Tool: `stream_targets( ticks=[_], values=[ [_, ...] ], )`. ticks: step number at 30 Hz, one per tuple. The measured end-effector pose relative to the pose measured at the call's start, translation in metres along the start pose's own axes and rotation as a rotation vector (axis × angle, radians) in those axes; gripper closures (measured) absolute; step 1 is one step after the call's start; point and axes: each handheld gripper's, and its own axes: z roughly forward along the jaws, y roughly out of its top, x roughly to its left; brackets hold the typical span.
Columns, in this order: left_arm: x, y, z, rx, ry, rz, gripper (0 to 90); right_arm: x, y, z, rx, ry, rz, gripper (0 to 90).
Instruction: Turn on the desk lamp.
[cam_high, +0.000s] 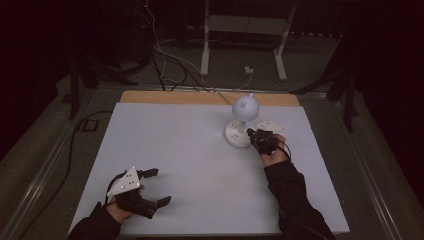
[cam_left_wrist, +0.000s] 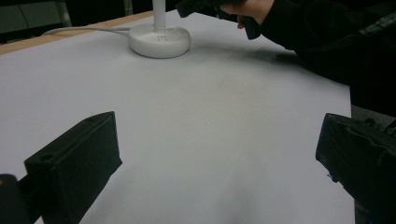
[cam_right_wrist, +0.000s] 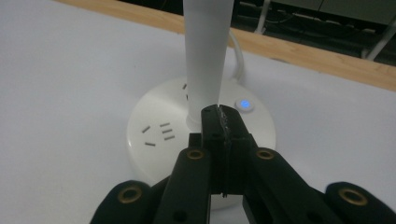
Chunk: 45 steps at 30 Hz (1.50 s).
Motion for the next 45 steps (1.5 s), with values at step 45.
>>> stream_targets(
  ticks=[45],
  values=[
    [0.000,0.000,0.000,0.002,-0.001,0.002,0.3,0.001,-0.015,0.015,0.037,-0.013,-0.016,90.0]
  ],
)
